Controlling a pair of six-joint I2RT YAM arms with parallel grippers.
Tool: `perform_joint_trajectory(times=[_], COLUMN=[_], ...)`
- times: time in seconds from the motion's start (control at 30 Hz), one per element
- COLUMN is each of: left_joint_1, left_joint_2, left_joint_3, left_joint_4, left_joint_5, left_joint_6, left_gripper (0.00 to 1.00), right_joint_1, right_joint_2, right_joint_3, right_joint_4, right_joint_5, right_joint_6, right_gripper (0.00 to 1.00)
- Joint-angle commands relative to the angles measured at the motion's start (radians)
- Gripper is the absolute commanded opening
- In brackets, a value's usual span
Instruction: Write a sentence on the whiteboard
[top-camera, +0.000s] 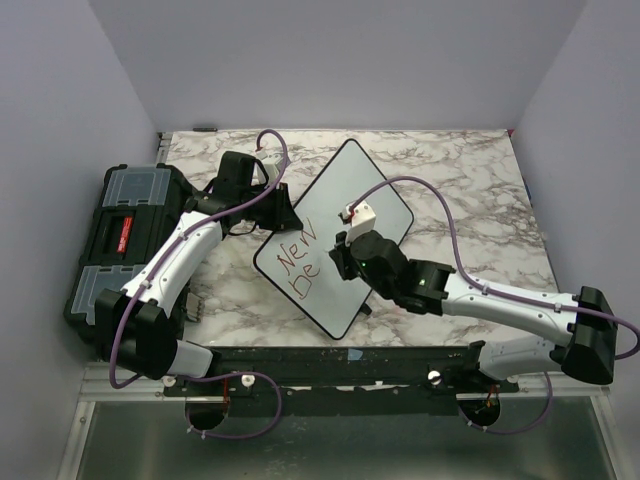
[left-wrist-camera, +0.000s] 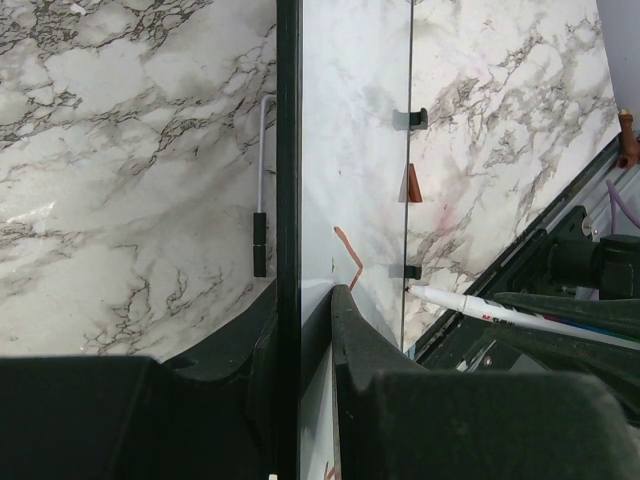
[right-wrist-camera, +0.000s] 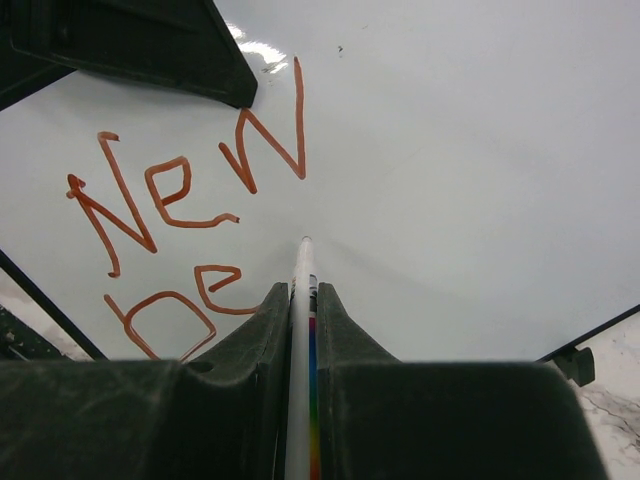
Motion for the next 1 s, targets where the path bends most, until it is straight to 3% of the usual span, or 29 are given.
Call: perform_joint_trajectory(times=[0.0, 0.4, 0.97], left_joint_1=[-0.028, -0.029, -0.031], left_joint_2=[0.024, 0.025, 0.023], left_joint_3=[-0.015, -0.015, -0.015], left_joint_4=[-0.056, -0.057, -0.058], left_joint_5=[-0.158, -0.158, -0.162], left_joint_6=[0.136, 0.137, 0.137], left_gripper=[0.00, 0.00, 0.00], right_joint_1=[-0.010, -0.018, -0.018], right_joint_2=[0.024, 0.082, 0.087], right_joint_3=[0.032, 0.058, 0.035], right_joint_4=[0.033, 0.052, 0.037], right_joint_5=[0.006, -0.027, -0.192], right_joint_6=[-0.017, -0.040, -0.042], right_gripper=[0.01, 0.01, 0.01])
